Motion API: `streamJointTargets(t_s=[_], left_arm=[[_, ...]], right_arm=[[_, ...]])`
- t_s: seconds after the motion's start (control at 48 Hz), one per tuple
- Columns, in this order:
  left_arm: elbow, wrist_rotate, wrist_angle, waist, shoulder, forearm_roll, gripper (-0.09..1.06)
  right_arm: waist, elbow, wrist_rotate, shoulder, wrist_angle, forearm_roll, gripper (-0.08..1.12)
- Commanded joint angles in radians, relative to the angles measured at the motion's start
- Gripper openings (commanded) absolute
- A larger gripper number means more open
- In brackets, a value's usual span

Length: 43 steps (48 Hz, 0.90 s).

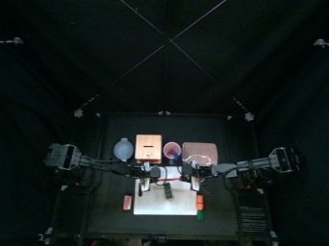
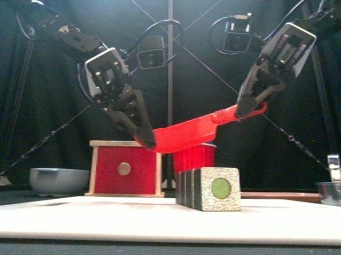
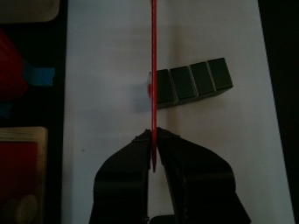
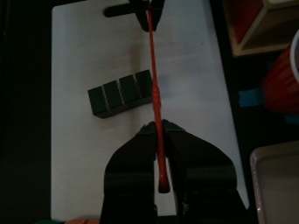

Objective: Place sushi on board then cut the sushi with the knife then place the pieces on the plate
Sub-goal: Cut the sushi into 4 pieces

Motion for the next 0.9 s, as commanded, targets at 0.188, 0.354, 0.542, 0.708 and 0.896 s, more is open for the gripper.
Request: streamJointTargets(t_s=[0.188, 0.354, 0.542, 0.708, 0.896], left_arm=[[-0.028, -0.002, -0.006, -0.017, 0.002, -0.008, 0.43], [-0.031, 0.000, -0.008, -0.037, 0.029, -0.049, 0.43], [-0.043, 0.000, -0.008, -0.049, 0.057, -0.092, 0.43], [-0.052, 0.000, -0.006, -0.052, 0.067, -0.097, 0.43], [-0.054, 0.000, -0.006, -0.058, 0.067, -0.103, 0.43]], right_arm=[[0.018, -0.025, 0.003, 0.044, -0.006, 0.020, 0.41], [0.031, -0.023, 0.003, 0.058, -0.003, 0.031, 0.41], [0.031, -0.014, 0.003, 0.063, 0.002, 0.044, 0.41], [0.032, -0.006, 0.003, 0.063, 0.002, 0.048, 0.41], [0.037, -0.002, 0.003, 0.063, 0.002, 0.055, 0.41]])
